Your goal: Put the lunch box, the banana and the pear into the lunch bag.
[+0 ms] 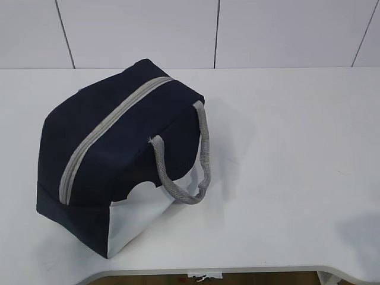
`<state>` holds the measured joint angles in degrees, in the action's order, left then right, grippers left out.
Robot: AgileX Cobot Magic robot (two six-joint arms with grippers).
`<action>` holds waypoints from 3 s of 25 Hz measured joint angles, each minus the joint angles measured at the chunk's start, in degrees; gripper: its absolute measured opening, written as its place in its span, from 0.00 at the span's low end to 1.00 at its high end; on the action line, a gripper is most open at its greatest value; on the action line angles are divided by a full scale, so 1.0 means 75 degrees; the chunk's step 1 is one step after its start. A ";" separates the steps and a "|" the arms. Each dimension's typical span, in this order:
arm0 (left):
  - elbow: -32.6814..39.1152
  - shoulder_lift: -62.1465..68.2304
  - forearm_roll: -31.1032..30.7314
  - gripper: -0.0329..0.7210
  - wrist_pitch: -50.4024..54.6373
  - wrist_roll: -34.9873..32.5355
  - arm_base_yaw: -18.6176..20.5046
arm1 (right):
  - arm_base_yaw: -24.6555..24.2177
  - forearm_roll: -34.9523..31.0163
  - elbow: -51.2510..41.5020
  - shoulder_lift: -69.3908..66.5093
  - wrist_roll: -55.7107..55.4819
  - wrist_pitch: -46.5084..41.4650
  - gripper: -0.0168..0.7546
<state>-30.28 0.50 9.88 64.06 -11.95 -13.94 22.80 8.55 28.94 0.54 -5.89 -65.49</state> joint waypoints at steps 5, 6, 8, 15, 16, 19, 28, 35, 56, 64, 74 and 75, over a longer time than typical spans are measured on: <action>0.0000 0.0000 0.0000 0.36 0.0000 0.0000 0.0029 | 0.0000 -0.0040 0.0000 0.0000 0.0000 0.0000 0.46; 0.0000 0.0000 0.0014 0.36 0.0000 0.0000 0.0118 | 0.0000 -0.0040 0.0000 0.0000 0.0000 0.0000 0.46; 0.0000 0.0000 0.0014 0.36 0.0000 0.0000 0.0366 | 0.0000 -0.0052 0.0000 0.0000 0.0000 0.0000 0.46; 0.0000 0.0000 0.0118 0.36 0.0000 0.0000 0.1028 | -0.0297 -0.0052 0.0000 0.0000 0.0000 0.0000 0.46; 0.0000 0.0000 0.0131 0.36 0.0000 0.0000 0.1031 | -0.0524 -0.0052 0.0000 0.0000 0.0000 0.0000 0.46; 0.0000 0.0000 0.0131 0.36 0.0000 0.0003 0.1093 | -0.1348 -0.0052 0.0000 0.0000 0.0000 0.0000 0.46; 0.0000 0.0000 0.0149 0.36 0.0000 0.0003 0.1261 | -0.3006 -0.0085 -0.0013 0.0050 -0.0013 0.0000 0.46; 0.0000 0.0000 0.0167 0.36 0.0000 0.0003 0.1295 | -0.3026 -0.0652 -0.0013 0.0050 -0.0028 0.0000 0.46; 0.0000 0.0000 0.0365 0.36 0.0000 0.0003 0.2086 | -0.3026 -0.0769 -0.0013 0.0050 -0.0037 0.0000 0.46; 0.0000 0.0000 0.0306 0.36 0.0000 0.0003 0.2086 | -0.3026 -0.0769 -0.0013 0.0050 -0.0037 0.0000 0.46; 0.0000 0.0000 0.0306 0.36 0.0000 0.0003 0.2086 | -0.3026 -0.0769 -0.0013 0.0050 -0.0037 0.0000 0.46; 0.0000 0.0000 0.0306 0.36 0.0000 0.0003 0.2086 | -0.3026 -0.0769 -0.0013 0.0050 -0.0037 0.0000 0.46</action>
<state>-30.28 0.50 12.17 64.06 -11.93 1.71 0.10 2.78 28.84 0.92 -6.16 -65.49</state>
